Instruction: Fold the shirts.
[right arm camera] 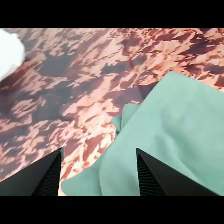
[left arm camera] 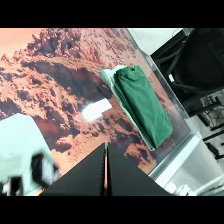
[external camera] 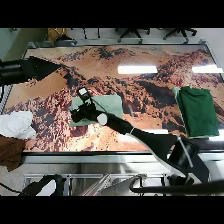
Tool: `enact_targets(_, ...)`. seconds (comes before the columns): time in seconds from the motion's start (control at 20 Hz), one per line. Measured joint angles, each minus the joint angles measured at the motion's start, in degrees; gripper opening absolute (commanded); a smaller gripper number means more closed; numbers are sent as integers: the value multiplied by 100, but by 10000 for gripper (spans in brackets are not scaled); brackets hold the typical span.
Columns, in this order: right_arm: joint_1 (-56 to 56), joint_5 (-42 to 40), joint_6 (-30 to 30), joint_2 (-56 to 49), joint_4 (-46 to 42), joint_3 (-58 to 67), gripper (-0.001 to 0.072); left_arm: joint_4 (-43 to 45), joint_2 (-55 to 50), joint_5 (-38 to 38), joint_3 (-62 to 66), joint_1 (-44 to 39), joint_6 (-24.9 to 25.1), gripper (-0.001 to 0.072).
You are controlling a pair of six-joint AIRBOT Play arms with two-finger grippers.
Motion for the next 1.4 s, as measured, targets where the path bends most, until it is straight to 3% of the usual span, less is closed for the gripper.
enact_targets(0.25, -1602, 2343, 420, 935, -188, 15, 512, 0, 35, -37, -74, 13, -66, 19)
enact_targets(0.35, -2420, 3217, 914, 1126, -492, 15, 670, 0, 37, -107, -85, 13, -101, 19)
enact_targets(0.55, -3635, 4590, 1622, 973, -997, 15, 670, 2, 37, -162, -94, 13, -109, 19)
enact_targets(0.8, -3908, 5248, 1853, 170, -1003, 15, 670, 15, 39, -173, -94, 13, -133, 18)
enact_targets(1.05, -3622, 5158, 1563, -551, -426, 20, 661, 17, 39, -177, -94, 13, -131, 19)
enact_targets(1.1, -3567, 5047, 1488, -625, -286, 26, 618, 20, 39, -179, -94, 13, -125, 19)
enact_targets(1.15, -3515, 4955, 1379, -695, -157, 26, 391, 20, 39, -184, -94, 13, -105, 19)
enact_targets(1.2, -3480, 4868, 1276, -745, -118, 24, 115, 20, 39, -181, -94, 13, -94, 19)
enact_targets(1.3, -3473, 4841, 1010, -772, 90, 70, 20, 22, 39, -179, -94, 13, -74, 18)
enact_targets(1.4, -3534, 4951, 820, -599, 339, 249, 19, 20, 39, -181, -94, 13, -63, 19)
